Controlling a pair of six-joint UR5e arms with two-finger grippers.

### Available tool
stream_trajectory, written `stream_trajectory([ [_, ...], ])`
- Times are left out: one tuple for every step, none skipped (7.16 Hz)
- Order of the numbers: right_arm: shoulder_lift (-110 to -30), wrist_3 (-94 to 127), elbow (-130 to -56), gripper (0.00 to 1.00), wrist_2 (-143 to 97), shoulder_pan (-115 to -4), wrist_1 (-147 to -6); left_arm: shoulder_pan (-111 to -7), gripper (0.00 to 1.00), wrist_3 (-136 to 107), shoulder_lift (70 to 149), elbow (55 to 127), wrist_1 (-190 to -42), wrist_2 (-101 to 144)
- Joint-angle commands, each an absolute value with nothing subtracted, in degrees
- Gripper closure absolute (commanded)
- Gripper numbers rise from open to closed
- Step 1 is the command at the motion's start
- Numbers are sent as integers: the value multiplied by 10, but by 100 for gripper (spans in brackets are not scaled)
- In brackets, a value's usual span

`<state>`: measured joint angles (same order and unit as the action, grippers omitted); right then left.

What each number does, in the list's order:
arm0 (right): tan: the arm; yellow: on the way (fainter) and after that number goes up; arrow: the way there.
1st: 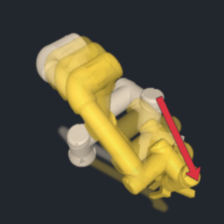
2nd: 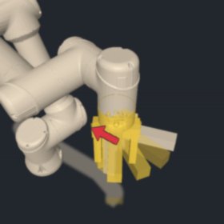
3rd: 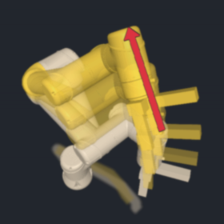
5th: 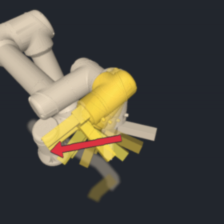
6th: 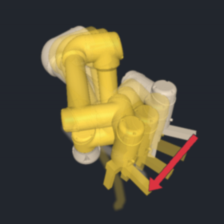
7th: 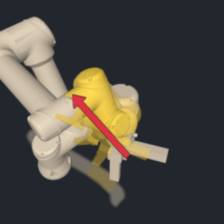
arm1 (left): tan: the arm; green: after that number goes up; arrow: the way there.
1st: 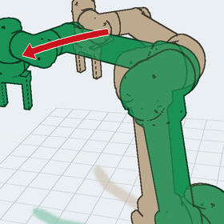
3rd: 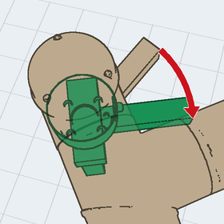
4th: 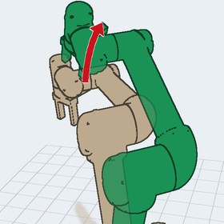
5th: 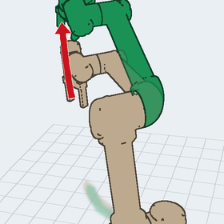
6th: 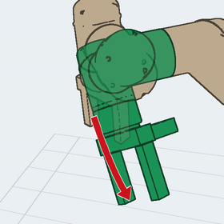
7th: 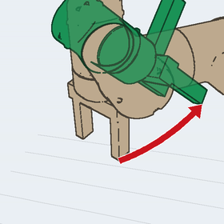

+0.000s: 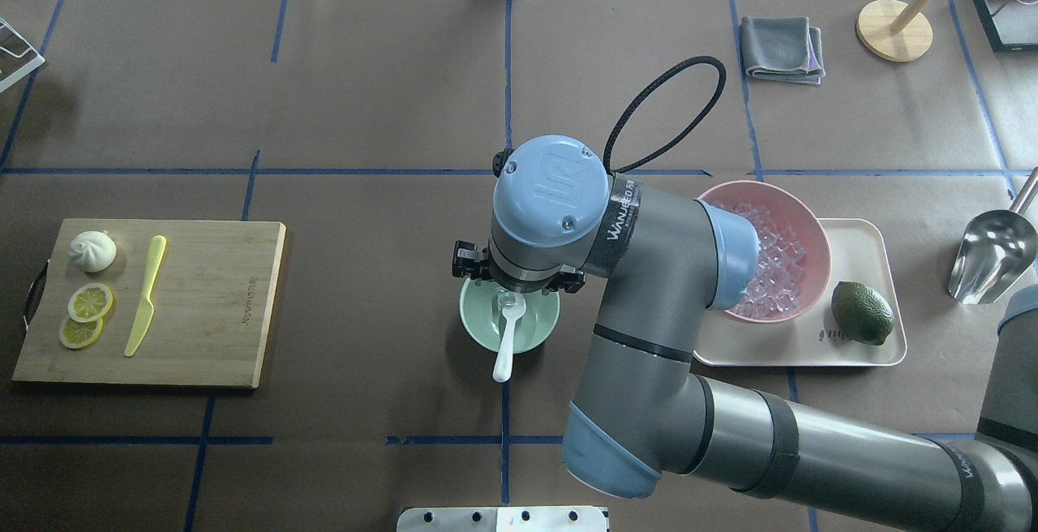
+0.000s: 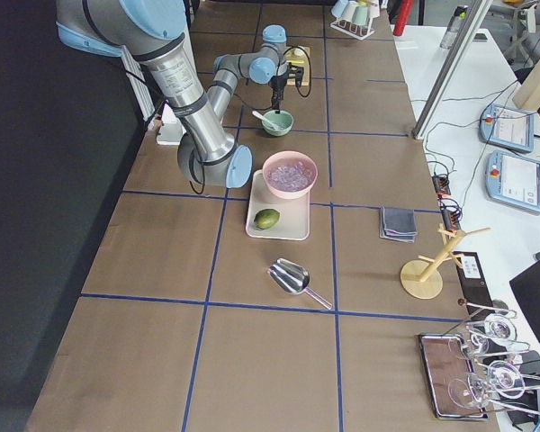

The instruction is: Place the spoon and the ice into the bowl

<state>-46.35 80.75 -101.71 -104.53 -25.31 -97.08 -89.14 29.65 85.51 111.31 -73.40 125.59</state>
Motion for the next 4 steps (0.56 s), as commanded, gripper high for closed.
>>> stream_trajectory([
  [-469,778,-1061,0,-1047,-284,-1035,-916,0,299,860,1060,-744,1258],
  [-494,720,-1098,0,-1050,-310,-1067,-941,0,301,879,1013,-744,1291],
  [-544,652,-1145,0,-1063,-364,-1069,-964,0,301,894,967,-744,1347],
  [-578,566,-1157,0,-1122,-425,-1065,-969,0,281,899,958,-741,1358],
])
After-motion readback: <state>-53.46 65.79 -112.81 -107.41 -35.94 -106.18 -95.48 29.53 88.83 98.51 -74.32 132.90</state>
